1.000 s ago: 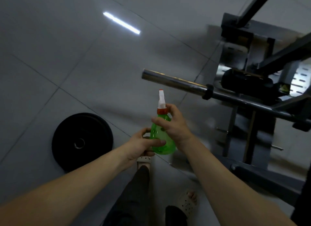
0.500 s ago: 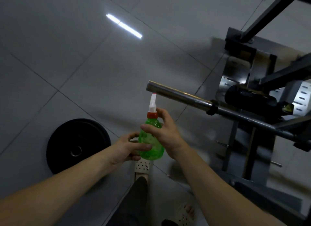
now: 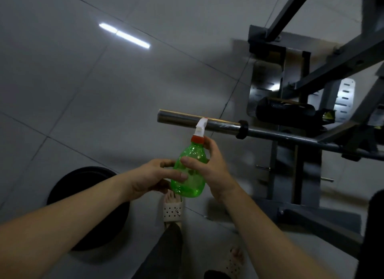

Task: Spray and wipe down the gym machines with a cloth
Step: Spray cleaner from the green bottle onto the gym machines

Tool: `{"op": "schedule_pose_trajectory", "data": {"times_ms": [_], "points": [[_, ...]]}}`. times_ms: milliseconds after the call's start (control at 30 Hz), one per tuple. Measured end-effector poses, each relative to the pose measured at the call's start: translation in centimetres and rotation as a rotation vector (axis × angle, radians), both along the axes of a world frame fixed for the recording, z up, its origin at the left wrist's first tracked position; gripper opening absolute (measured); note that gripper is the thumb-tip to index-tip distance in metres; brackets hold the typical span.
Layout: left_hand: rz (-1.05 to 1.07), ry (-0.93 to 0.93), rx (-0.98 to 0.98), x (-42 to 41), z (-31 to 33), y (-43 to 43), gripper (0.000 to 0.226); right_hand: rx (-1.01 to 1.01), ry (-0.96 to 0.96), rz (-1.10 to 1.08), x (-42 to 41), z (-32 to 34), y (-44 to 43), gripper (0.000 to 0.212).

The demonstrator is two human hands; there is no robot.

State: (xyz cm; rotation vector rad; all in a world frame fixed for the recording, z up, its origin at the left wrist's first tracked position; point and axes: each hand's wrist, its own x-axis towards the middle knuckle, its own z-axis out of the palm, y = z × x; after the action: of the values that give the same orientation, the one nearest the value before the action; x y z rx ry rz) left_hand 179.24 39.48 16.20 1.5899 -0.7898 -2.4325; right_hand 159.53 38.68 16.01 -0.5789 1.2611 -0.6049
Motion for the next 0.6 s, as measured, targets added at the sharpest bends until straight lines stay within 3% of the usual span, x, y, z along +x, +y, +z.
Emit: {"op": "schedule_pose_trajectory", "data": {"times_ms": [100,333,600], "points": [[-0.051,0.025,0.001,-1.5,-0.3,-1.5,0.060,-0.003,0.013,-0.061,-1.7,0.3,-0.5,0.088],[-0.151,0.029,-0.019,-8.4,-0.6,-5.8,0.067,-0.080,0.145,-0.245,-7.6,0.3,-2.1,0.078],[-0.247,0.049,-0.027,-16.4,-0.3,-7.6,0.055,-0.054,0.158,-0.382,-14.8,0.2,-2.6,0.076]]}}
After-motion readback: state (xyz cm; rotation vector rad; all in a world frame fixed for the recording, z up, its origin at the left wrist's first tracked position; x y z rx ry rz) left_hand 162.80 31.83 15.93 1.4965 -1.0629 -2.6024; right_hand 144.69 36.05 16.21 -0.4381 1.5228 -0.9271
